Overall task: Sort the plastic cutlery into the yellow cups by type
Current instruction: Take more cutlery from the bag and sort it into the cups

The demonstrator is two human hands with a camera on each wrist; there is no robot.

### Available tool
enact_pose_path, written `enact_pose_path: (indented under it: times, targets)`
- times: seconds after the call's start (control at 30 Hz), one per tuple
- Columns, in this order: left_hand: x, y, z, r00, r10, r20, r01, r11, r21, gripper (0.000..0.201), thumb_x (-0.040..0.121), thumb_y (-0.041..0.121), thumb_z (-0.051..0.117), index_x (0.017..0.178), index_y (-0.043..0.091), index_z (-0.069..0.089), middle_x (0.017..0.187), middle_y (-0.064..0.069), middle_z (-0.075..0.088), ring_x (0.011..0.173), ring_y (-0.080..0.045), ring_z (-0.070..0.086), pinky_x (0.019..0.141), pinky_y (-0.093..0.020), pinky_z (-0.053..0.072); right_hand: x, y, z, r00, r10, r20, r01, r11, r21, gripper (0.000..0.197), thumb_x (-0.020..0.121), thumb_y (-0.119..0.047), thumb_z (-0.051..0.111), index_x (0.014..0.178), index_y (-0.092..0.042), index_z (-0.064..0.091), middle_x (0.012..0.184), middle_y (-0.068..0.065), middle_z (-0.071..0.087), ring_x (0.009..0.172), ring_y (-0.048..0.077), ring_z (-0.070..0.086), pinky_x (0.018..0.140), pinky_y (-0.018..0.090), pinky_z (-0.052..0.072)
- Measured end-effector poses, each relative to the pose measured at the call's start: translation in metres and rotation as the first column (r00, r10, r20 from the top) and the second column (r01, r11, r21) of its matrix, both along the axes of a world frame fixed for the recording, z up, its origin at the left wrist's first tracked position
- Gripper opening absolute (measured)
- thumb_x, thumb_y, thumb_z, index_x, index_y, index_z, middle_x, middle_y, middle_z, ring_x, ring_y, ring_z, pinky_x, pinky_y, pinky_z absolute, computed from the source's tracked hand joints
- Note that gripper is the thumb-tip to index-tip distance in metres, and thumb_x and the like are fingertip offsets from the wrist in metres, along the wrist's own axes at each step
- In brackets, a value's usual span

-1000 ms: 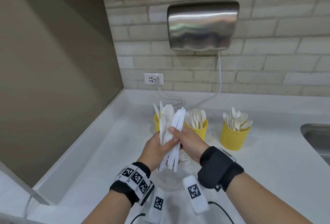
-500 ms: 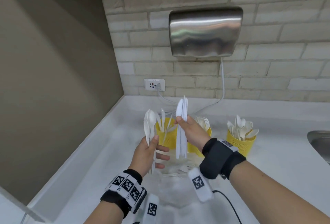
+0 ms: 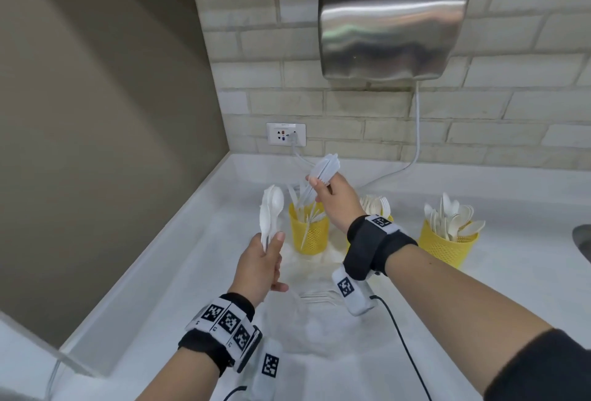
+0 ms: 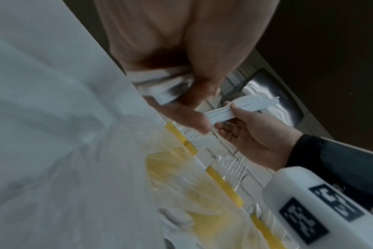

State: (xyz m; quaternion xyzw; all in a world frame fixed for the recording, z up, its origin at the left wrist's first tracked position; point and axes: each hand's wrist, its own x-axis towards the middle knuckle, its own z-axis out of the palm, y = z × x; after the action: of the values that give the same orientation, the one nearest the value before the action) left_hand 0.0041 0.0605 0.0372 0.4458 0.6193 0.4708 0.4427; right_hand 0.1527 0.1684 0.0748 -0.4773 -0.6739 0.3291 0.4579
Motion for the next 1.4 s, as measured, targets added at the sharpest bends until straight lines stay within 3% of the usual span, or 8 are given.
enact_pose_path:
  times: [0.2,0.37,0.6,0.83,0.93,1.17,1.27,1.4]
  targets:
    - [0.013,0.018,0.002,0.947,-0.052,-0.316,0.054,0.999,-0.001,0.041,0.074,0.039,0.08,0.085,0.015,0.048,0.083,-0.001,0.052,0.061,-0.013,0.051,0.045,-0.02,0.051,-0.004,0.006,-0.007,0.998,-0.053,-0.015,0.053,0.999,-0.005,0.031,0.1,-0.032,0.046,0.115,-0.01,0.061,0.114,0.007,0.064,0.093,0.022,0.061,0.08,0.029,0.046]
    - [0.022,0.037,0.001,0.886,-0.029,-0.464,0.021,1.0,-0.023,0.032,0.077,0.028,0.076,0.095,0.011,0.055,0.089,0.002,0.058,0.06,-0.02,0.061,0.054,-0.037,0.06,0.004,0.009,-0.003,0.995,-0.079,-0.063,0.08,0.997,0.011,0.028,0.1,-0.03,0.046,0.113,-0.01,0.061,0.113,0.009,0.063,0.09,0.02,0.059,0.077,0.027,0.045]
    - [0.009,0.033,0.015,0.913,0.128,-0.387,-0.077,0.987,0.144,0.013,0.085,0.018,0.067,0.09,0.013,0.057,0.084,0.0,0.06,0.066,-0.018,0.061,0.046,-0.025,0.053,0.023,0.011,-0.001,0.993,-0.082,-0.082,0.082,0.997,-0.005,0.031,0.1,-0.032,0.047,0.117,-0.01,0.061,0.106,0.004,0.064,0.08,0.016,0.061,0.059,0.007,0.045]
    - [-0.01,0.041,0.06,0.87,0.275,-0.409,-0.134,0.931,0.339,0.013,0.085,0.018,0.066,0.089,0.012,0.055,0.078,0.006,0.057,0.065,-0.019,0.06,0.054,-0.033,0.057,0.018,0.012,-0.004,0.993,-0.076,-0.09,0.074,0.997,-0.026,0.032,0.1,-0.033,0.047,0.117,-0.01,0.062,0.103,0.005,0.066,0.077,0.015,0.063,0.064,0.019,0.046]
    - [-0.014,0.054,0.064,0.813,0.285,-0.507,-0.094,0.924,0.37,0.012,0.083,0.021,0.065,0.085,0.015,0.054,0.075,0.006,0.058,0.072,-0.023,0.062,0.064,-0.044,0.059,0.019,0.014,-0.006,0.996,-0.065,-0.06,0.065,0.998,-0.011,0.032,0.1,-0.031,0.047,0.115,-0.007,0.062,0.111,0.01,0.063,0.081,0.021,0.065,0.066,0.019,0.049]
    - [0.004,0.085,0.06,0.59,0.08,-0.804,0.122,0.975,0.187,0.017,0.086,0.027,0.06,0.091,0.014,0.051,0.083,-0.008,0.064,0.069,-0.029,0.061,0.062,-0.036,0.054,0.021,0.014,-0.008,0.979,-0.059,0.195,0.072,0.996,-0.061,0.036,0.099,-0.032,0.048,0.11,-0.001,0.062,0.112,0.014,0.051,0.093,0.031,0.063,0.089,0.036,0.048]
    - [0.006,0.093,0.059,0.644,-0.013,-0.765,0.125,0.988,0.089,0.022,0.085,0.03,0.063,0.092,0.012,0.052,0.084,-0.008,0.065,0.069,-0.029,0.066,0.062,-0.042,0.06,0.019,0.015,-0.006,0.953,-0.052,0.298,0.075,0.995,-0.066,0.037,0.099,-0.031,0.048,0.112,0.001,0.061,0.113,0.018,0.054,0.099,0.032,0.058,0.09,0.036,0.046]
    - [0.006,0.092,0.058,0.764,-0.043,-0.643,0.12,0.99,0.077,0.024,0.09,0.029,0.062,0.097,0.008,0.053,0.091,-0.006,0.061,0.07,-0.024,0.065,0.055,-0.037,0.06,0.016,0.015,-0.006,0.938,-0.037,0.345,0.071,0.994,-0.087,0.034,0.1,-0.027,0.047,0.112,0.002,0.06,0.116,0.021,0.054,0.096,0.031,0.057,0.08,0.027,0.038]
